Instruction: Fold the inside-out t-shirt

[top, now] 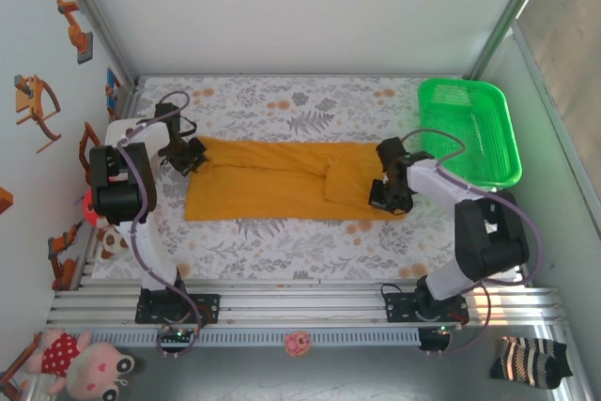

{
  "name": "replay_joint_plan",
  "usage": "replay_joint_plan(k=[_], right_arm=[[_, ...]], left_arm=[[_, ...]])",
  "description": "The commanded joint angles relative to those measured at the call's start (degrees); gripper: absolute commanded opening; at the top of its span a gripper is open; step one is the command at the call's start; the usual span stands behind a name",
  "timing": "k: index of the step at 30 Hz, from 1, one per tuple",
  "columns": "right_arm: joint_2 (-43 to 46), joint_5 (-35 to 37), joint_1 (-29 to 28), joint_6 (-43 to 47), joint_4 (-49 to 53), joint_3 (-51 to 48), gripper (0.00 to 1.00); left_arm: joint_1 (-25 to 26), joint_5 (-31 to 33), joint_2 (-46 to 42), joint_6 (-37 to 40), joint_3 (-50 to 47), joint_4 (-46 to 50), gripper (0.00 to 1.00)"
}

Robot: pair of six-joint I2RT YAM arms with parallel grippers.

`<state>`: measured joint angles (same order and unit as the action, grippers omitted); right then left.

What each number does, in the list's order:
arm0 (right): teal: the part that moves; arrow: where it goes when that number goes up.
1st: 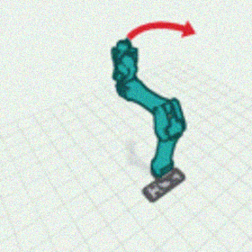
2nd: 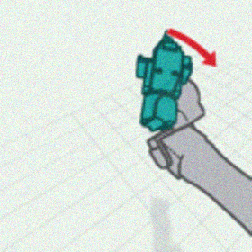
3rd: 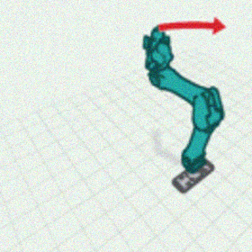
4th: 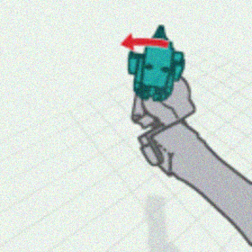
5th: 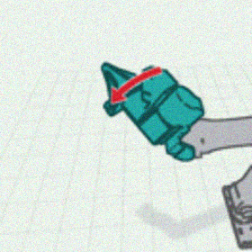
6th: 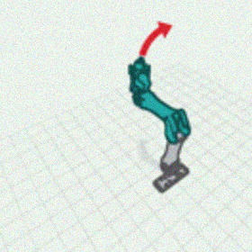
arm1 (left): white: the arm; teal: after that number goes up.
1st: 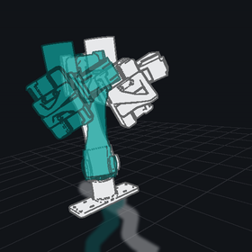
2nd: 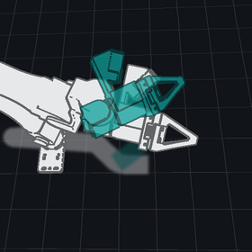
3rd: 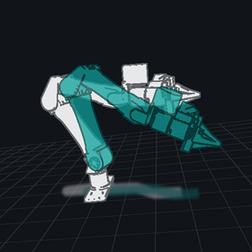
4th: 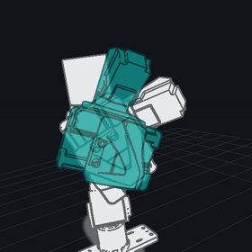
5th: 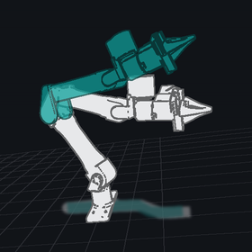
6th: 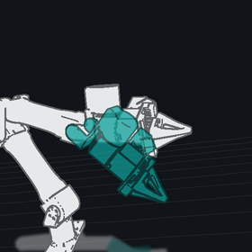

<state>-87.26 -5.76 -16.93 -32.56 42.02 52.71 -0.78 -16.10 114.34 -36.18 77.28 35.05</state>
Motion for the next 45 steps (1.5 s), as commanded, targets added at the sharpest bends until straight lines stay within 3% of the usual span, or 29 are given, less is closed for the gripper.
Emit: replay_joint_plan(k=[1, 10, 12, 15, 20, 23, 29, 35, 41, 45], right_arm=[[4.5, 0.0, 2.2, 2.8, 3.8, 1.1, 0.0], [2.3, 3.1, 4.6, 3.7, 5.0, -3.2, 0.0], [2.4, 2.3, 5.6, 4.1, 5.2, -3.3, 0.22], [3.9, 1.9, 6.2, 4.7, 7.3, -0.2, 0.34], [5.5, -0.9, 6.2, 6.5, 10.3, 9.0, 0.34], [4.2, -4.7, 6.2, 7.7, 7.2, 13.3, 0.33], [-3.6, -18.6, 6.1, 2.3, -10.1, 13.9, 0.25], [-9.3, -25.1, 6.0, -5.6, -29.8, 4.9, 0.19], [-12.8, -19.9, 6.0, -1.8, -29.8, 1.3, 0.18], [-13.8, -20.4, 6.1, 0.0, -27.4, 2.6, 0.17]], left_arm=[[0.2, 0.4, -0.1, 1.0, -0.5, 0.3, 0.0], [0.2, -1.9, -5.4, 1.9, -3.9, -0.4, 0.0], [0.2, -2.6, -6.1, 2.5, -4.7, 0.5, 0.0], [-0.2, -4.2, -7.4, 3.0, -5.3, 2.6, 0.0], [-0.9, -5.1, -12.9, 1.1, -5.7, 1.9, 0.32], [-0.4, -7.5, -12.9, -1.2, -2.9, 0.4, 0.41], [2.3, -9.0, -5.6, -3.5, 5.1, -1.9, 0.48], [2.9, -8.6, -1.5, -4.6, 3.6, -4.6, 0.49], [2.0, -6.7, -1.1, -4.4, -3.7, -6.7, 0.5], [1.0, -5.8, -1.7, -4.3, -7.6, -7.2, 0.49]])
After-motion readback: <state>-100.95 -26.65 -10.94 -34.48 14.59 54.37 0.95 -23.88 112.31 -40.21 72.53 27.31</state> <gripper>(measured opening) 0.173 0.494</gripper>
